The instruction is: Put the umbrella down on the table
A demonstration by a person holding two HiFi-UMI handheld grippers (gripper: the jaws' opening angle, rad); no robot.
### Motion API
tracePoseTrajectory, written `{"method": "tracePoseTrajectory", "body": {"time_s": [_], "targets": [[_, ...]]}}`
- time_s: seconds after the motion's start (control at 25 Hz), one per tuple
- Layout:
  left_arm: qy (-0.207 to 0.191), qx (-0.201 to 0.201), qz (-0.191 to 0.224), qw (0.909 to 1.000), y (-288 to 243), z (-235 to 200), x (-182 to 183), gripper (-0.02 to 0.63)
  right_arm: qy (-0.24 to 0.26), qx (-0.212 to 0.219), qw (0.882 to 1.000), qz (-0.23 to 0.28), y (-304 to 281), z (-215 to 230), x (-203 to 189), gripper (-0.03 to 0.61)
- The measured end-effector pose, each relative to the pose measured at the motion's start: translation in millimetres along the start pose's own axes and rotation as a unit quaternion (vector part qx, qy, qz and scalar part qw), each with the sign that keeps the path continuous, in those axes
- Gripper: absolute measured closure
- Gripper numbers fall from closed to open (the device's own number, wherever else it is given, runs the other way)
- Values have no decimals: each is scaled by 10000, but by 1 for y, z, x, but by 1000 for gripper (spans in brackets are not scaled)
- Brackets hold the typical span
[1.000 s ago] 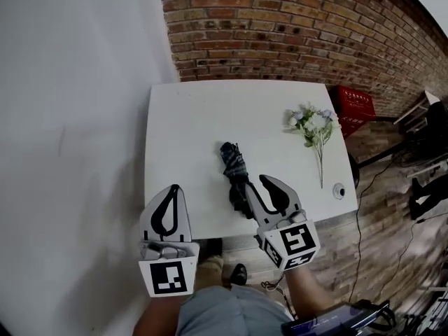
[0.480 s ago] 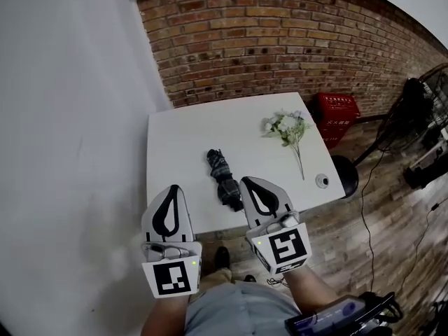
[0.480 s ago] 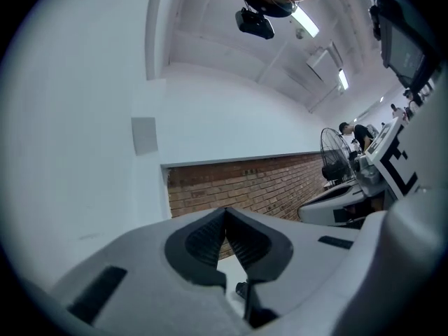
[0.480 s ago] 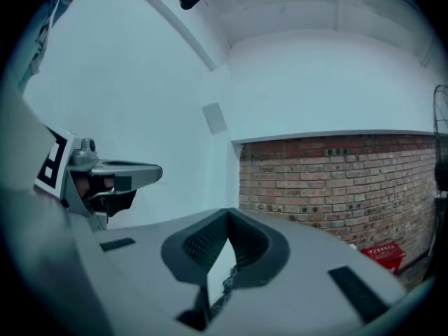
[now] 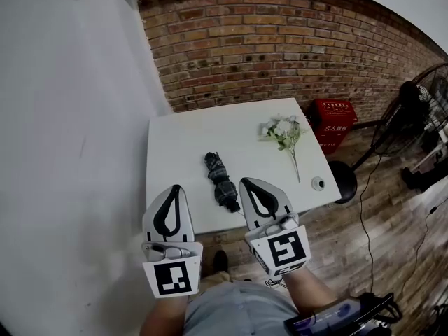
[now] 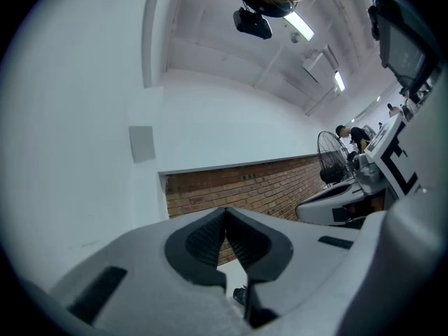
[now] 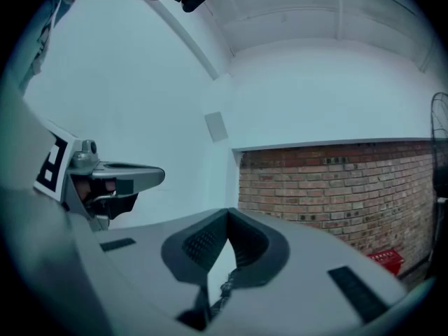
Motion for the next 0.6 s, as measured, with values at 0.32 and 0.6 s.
{"method": "tracePoseTrajectory", "body": {"time_s": [0.32, 0.6], "targets": [[3, -21, -62, 10000, -4, 3, -2, 606, -31, 12, 10000, -55, -3, 3, -3, 574], [-32, -69, -32, 10000, -7, 5, -6, 606, -57, 11, 9999, -128, -5, 3, -7, 574]]}}
Point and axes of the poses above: the fingertips, and each gripper's own axes: y backward along the fingers, z to its right, x out of its top, the point moved 10 cm from there along y, backward along the fingers, and after that the axes turned 9 degrees about -y, right-handed, at the moved point
